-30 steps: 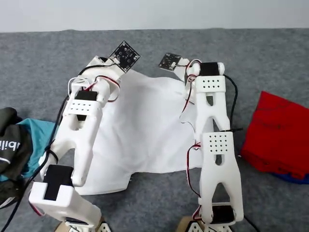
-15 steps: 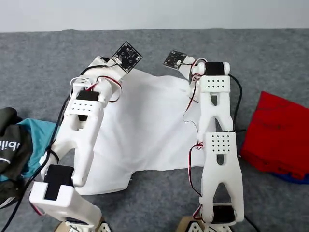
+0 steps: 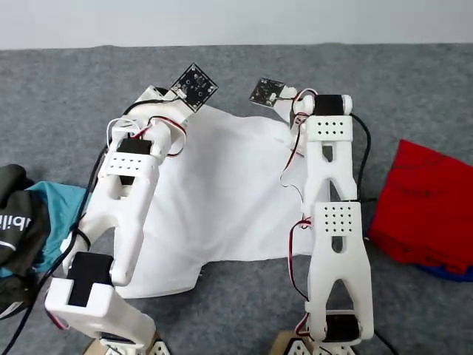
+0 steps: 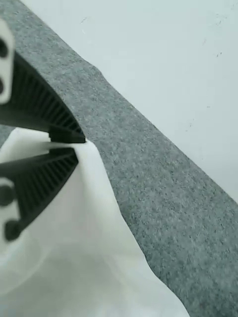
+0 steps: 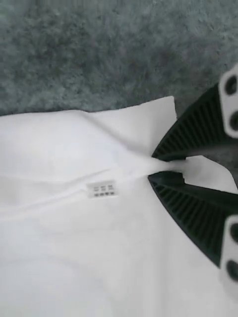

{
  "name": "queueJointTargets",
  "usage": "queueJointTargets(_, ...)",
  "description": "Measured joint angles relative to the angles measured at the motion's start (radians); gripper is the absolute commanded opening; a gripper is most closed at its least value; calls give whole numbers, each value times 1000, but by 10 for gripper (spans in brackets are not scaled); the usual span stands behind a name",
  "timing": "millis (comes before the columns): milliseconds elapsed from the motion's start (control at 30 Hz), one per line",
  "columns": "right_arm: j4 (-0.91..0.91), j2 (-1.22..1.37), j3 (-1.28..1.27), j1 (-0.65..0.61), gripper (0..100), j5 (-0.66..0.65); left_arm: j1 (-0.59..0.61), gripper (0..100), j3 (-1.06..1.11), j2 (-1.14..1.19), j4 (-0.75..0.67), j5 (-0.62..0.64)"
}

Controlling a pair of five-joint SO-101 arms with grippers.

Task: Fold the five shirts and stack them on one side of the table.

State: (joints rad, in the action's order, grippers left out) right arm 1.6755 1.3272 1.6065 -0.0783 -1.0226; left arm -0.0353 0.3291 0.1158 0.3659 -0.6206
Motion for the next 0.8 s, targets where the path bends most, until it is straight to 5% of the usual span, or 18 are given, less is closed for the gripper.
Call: queueJointTargets(800,0,-43,18,0,46,-3,0,5,0,3,0,0)
